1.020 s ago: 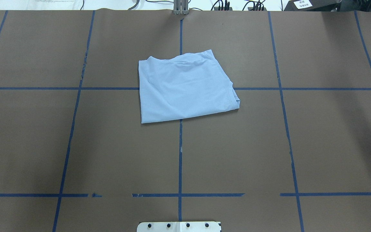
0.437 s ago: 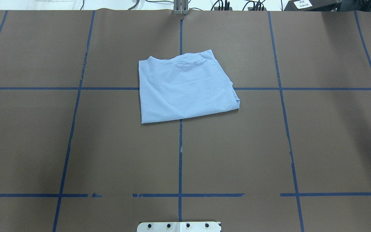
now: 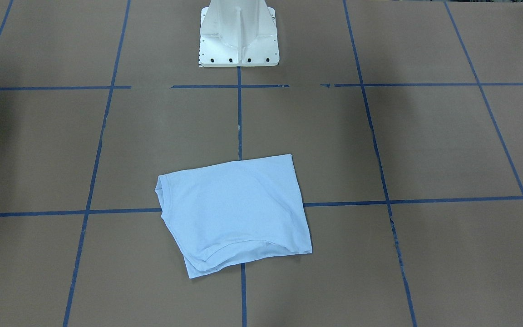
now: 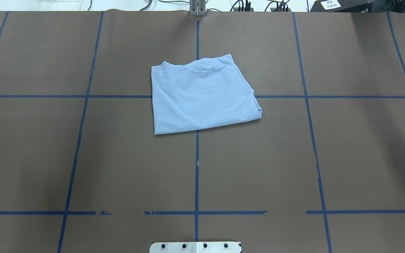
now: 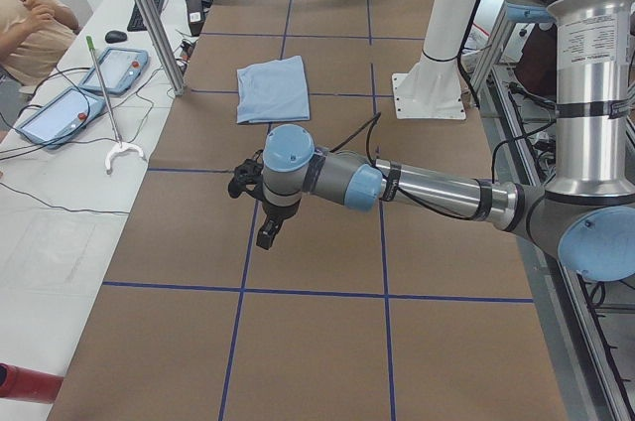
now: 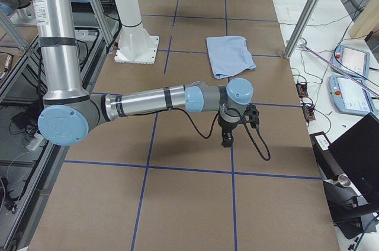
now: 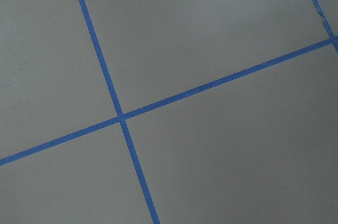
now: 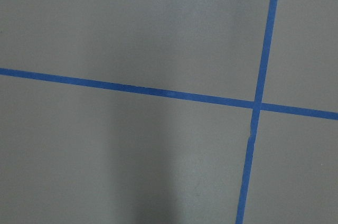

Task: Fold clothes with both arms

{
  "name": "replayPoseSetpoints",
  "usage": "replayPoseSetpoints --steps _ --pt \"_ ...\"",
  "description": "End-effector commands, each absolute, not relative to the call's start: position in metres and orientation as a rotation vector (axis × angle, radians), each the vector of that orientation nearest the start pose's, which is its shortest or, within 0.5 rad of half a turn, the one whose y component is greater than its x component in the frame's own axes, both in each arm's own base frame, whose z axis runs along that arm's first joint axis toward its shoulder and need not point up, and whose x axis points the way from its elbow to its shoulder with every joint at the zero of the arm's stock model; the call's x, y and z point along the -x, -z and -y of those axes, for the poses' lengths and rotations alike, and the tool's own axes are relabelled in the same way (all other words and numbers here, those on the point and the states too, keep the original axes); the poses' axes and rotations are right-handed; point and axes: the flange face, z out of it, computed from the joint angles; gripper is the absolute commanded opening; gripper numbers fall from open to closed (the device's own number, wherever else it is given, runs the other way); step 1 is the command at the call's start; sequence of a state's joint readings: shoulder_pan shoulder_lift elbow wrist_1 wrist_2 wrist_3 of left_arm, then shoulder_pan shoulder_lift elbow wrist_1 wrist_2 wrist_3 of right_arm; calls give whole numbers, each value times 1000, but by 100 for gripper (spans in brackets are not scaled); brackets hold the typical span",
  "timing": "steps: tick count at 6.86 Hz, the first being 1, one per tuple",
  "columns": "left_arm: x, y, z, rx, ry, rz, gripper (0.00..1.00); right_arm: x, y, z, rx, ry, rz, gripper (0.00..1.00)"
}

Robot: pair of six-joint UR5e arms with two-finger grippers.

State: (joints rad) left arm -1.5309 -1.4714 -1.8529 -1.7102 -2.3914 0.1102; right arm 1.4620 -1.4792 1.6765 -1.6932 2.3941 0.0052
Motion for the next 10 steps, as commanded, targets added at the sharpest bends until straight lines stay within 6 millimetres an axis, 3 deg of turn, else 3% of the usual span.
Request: replayPoseSetpoints --steps 1,5,10 --pt "42 -548 460 -331 -273 -806 100 -1 -564 534 -34 138 826 100" --pt "42 -548 461 -333 -274 -812 100 15 -564 534 -19 164 829 100" --pt "42 -545 463 -340 -276 -809 100 32 -539 551 -53 207 832 100"
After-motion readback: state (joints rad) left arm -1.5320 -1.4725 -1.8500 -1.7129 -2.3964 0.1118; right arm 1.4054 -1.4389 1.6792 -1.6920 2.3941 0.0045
